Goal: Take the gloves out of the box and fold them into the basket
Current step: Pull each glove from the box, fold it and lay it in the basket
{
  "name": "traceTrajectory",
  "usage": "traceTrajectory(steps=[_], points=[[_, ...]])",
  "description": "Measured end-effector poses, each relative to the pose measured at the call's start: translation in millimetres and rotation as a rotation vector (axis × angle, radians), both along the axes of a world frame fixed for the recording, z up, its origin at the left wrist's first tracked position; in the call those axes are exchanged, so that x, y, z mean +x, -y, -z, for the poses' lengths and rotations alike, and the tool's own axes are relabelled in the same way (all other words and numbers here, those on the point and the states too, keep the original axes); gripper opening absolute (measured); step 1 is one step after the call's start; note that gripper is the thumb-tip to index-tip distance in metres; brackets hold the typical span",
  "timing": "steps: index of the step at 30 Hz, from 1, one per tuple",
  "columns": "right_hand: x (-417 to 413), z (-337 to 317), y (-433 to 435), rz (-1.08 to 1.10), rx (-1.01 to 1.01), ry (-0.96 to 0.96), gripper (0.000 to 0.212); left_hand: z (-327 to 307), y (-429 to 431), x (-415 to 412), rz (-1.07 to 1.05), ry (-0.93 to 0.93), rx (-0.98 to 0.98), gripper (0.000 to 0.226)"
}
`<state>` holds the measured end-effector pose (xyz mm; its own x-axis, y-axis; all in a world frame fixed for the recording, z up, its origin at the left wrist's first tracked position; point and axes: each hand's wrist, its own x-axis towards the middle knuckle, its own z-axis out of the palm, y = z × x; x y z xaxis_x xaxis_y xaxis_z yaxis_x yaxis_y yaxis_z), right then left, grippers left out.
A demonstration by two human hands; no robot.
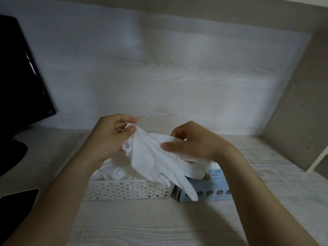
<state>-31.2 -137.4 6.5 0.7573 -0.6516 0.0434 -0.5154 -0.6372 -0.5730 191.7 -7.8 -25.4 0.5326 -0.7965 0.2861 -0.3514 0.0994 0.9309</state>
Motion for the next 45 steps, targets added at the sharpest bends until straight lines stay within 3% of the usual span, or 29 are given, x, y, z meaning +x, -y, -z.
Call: traceTrajectory(steps=[7, 12, 16, 20, 22, 26, 30, 37, 40, 42, 45], points=[[41, -13, 7, -0.114, 0.043, -0.093, 0.021, 29, 0, 26, -0.106, 0.102, 0.105, 0.029], [50, -9, 8, -0.131, 0.103, 0.038, 0.023, 28, 0, 23, -0.245, 0.159, 0.091, 0.034], [50, -11, 13, -0.157, 0.195, 0.124, 0.021, 29, 0, 20, -0.270, 0.148, 0.050, 0.028], [46, -10, 14, -0.210, 0.347, 0.049, 0.020, 28, -3, 23, -0.282, 0.158, -0.015, 0.018], [46, -8, 14, -0.232, 0.395, 0.018, 0.023, 23, -8, 25, -0.267, 0.092, -0.005, 0.018], [48, -9, 16, -0.197, 0.410, 0.049, 0.023, 16, -13, 21, -0.123, -0.217, 0.070, 0.020], [52, -3, 14, -0.158, 0.499, 0.078, 0.026, 10, -13, 18, -0.076, -0.426, 0.027, 0.021], [53, -1, 12, -0.202, 0.646, 0.035, 0.027, 2, -16, 21, 0.018, -0.593, -0.024, 0.020], [59, 3, 11, -0.134, 0.417, -0.032, 0.033, 10, -17, 26, -0.098, -0.408, 0.069, 0.021], [65, 5, 8, -0.016, 0.168, -0.050, 0.035, 20, -16, 33, -0.251, -0.122, 0.137, 0.025], [75, 12, 8, 0.072, 0.000, 0.036, 0.032, 29, -16, 41, -0.445, 0.247, 0.231, 0.027]])
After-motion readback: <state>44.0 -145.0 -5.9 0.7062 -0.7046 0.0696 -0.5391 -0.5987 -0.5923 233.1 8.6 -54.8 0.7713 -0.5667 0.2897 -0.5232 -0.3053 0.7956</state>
